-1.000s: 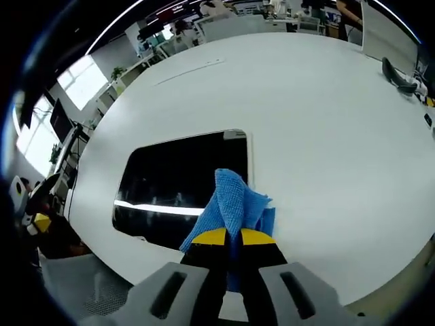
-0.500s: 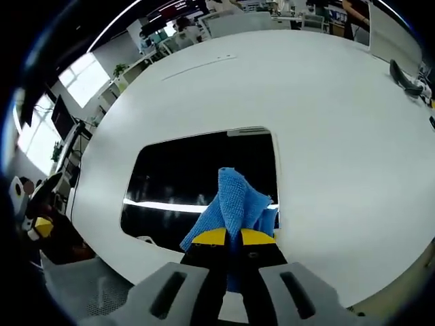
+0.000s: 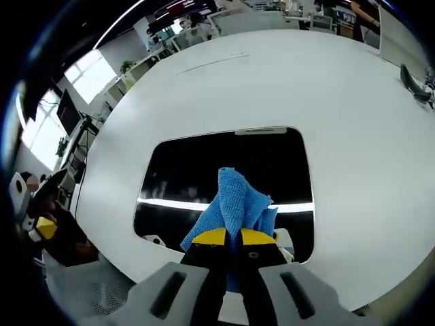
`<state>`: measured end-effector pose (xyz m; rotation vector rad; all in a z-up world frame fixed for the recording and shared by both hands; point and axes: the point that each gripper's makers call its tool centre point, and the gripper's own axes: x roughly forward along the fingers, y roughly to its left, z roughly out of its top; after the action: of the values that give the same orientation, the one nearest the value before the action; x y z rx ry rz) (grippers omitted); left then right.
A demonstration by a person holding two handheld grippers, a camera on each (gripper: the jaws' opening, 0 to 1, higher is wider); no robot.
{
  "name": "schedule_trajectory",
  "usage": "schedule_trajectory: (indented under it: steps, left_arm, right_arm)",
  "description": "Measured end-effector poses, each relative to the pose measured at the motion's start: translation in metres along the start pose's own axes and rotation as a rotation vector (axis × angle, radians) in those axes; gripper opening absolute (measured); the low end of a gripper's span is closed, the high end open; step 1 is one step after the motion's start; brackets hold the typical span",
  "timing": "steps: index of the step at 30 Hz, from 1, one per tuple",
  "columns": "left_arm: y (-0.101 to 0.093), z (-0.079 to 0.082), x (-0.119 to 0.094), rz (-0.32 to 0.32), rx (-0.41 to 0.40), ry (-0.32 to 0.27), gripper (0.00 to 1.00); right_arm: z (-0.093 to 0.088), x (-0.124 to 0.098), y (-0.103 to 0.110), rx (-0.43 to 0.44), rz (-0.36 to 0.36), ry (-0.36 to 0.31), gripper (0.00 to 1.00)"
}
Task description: Wipe the mirror surface with the cleaning cloth until all visible marks leave the cleaned area.
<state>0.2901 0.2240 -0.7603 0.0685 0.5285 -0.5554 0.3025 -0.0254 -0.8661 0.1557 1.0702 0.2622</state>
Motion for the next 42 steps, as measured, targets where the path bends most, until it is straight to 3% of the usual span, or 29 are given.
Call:
schedule_trajectory:
  steps: [13,42]
  left_arm:
    - [0.0,-0.003,-0.006,0.008,-0.009,-0.005,0.98]
    - [0.001,-0.01,-0.012,0.005,0.0,0.007,0.98]
  right_arm:
    - [0.002,0.008,0.021,0.014,0.026,0.0,0.0]
    - [0.007,0.025,0.069,-0.043,0.082,0.007,0.0]
